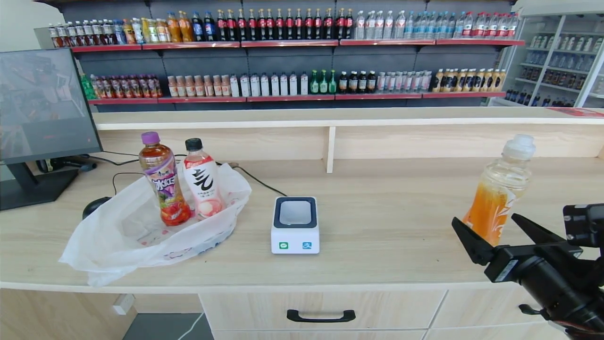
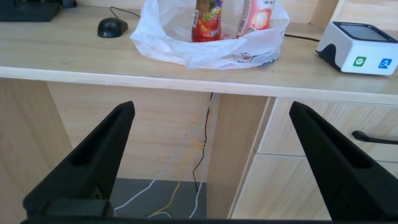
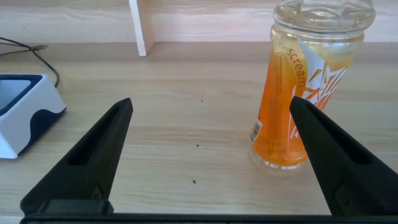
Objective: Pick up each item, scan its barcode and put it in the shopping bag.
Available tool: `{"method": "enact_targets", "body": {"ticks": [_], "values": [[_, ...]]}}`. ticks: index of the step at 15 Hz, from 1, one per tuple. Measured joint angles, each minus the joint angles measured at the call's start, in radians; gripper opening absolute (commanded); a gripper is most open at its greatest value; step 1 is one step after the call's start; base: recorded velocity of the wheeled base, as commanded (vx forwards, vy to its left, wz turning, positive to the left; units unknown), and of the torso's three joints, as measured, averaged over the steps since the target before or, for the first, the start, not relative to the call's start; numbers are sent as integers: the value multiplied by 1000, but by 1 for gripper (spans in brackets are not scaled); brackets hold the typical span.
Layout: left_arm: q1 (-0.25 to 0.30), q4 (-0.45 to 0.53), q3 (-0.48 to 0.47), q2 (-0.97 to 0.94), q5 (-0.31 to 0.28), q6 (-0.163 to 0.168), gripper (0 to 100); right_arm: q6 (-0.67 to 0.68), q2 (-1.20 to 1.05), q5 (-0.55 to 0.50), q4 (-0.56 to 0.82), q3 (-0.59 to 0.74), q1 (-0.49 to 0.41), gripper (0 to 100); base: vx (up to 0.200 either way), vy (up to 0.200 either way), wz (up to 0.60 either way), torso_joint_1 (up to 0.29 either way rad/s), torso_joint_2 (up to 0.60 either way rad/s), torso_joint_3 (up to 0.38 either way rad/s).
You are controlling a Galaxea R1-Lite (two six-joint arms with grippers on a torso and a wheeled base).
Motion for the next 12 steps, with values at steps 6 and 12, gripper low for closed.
{"method": "enact_targets", "body": {"ticks": [6, 12], "values": [[1, 0, 0, 0, 0, -2, 100, 13, -7, 0, 0, 18, -1, 100, 0, -133, 0, 2, 2, 2], [2, 0, 0, 0, 1, -4, 100, 35, -23, 21, 0, 19, -30, 100, 0, 0, 0, 0, 0, 0]]}}
